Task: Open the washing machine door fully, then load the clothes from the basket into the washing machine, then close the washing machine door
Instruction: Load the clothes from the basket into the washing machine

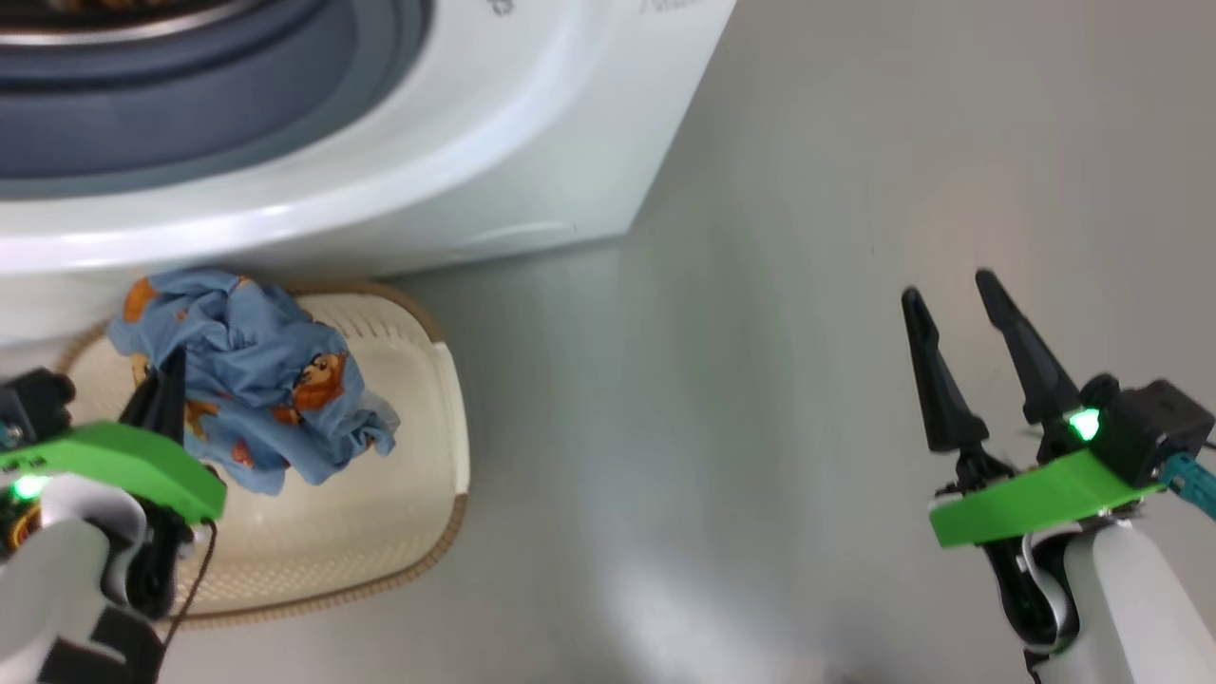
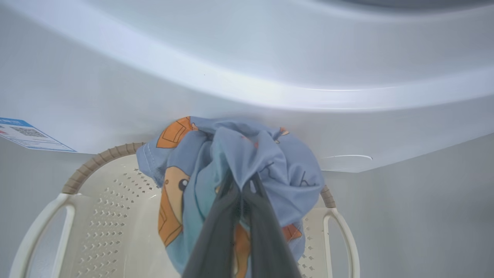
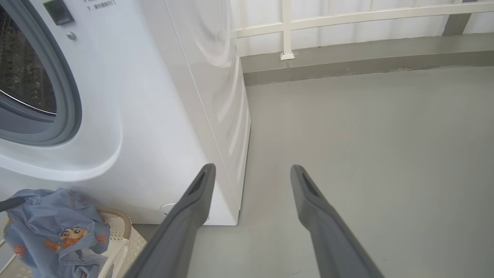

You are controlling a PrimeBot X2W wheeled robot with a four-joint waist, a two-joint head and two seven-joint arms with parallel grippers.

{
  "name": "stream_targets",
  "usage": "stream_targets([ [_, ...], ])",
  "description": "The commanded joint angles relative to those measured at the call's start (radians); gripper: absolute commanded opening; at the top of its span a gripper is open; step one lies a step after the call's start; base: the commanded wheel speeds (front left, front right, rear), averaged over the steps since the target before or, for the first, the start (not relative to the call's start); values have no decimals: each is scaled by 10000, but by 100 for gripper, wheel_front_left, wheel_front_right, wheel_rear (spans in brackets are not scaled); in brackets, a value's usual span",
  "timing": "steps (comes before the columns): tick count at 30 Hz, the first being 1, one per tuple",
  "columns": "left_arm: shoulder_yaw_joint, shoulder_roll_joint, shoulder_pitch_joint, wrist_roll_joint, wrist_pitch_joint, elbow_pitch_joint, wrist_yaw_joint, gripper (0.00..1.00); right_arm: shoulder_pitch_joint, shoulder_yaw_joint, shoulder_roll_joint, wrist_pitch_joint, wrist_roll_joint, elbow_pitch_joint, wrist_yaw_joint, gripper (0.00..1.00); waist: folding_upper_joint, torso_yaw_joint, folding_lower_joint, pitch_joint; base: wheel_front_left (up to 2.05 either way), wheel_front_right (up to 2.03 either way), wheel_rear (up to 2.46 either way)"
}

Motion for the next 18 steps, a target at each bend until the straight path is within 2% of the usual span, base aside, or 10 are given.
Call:
stream_targets([
  [1, 456, 429, 382, 221, -132, -290, -15, 0, 405, 150, -114, -48, 179, -161, 16, 100, -1, 473, 0, -1163, 0, 0, 0],
  [8, 2106, -59, 2110, 2141, -134, -2596, -15, 0, 1240, 45, -502, -48, 368, 41, 16, 100, -1, 667, 0, -2550, 0, 0, 0],
  [18, 3595, -749, 4354, 4456, -135, -5340, -15, 0, 2050, 46, -887, -48, 567, 198, 16, 100, -1, 710, 0, -3833, 0, 0, 0],
])
